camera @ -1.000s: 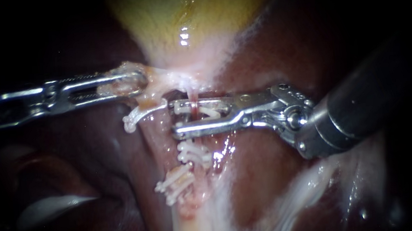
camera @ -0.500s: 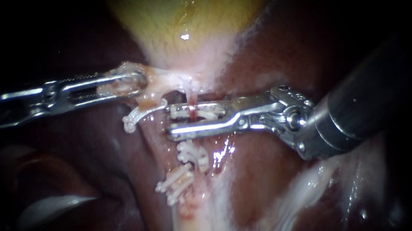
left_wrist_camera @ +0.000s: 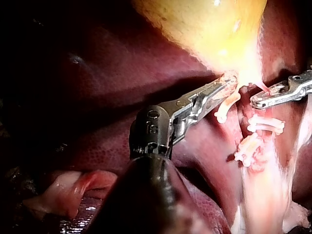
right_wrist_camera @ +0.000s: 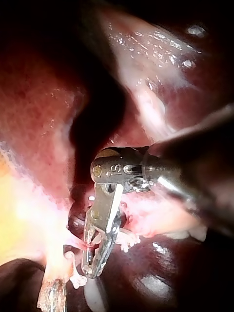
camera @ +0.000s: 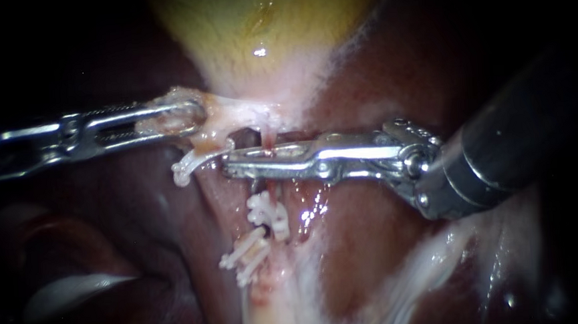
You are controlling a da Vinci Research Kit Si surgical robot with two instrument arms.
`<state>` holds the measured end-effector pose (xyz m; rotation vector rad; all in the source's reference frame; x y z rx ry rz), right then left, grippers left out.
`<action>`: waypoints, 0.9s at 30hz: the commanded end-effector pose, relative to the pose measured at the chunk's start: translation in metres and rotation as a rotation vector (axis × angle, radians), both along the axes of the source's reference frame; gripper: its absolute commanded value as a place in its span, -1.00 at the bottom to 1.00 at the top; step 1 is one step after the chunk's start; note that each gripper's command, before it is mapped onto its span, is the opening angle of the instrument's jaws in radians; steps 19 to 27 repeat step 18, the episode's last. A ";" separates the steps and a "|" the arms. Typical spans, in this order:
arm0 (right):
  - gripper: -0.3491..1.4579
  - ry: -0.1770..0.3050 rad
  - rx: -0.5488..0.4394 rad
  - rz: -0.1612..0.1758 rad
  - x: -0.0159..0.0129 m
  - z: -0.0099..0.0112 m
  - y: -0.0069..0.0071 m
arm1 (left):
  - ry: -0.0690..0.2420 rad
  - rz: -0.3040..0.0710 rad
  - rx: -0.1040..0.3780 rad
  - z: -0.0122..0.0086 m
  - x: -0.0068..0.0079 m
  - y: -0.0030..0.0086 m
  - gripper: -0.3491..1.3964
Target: Clipping third clip right tube
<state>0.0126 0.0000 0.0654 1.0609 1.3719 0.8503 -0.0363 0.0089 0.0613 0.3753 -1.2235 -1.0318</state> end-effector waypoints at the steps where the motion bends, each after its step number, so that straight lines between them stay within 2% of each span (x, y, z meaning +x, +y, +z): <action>1: -1.00 0.005 -0.001 -0.006 -0.0001 0.0000 0.0000 | 0.000 0.000 0.000 0.0000 0.0000 0.0000 -1.00; 27: -1.00 0.001 -0.001 -0.003 -0.0006 0.0003 0.0002 | 0.000 0.000 0.000 0.0000 0.0000 0.0000 -1.00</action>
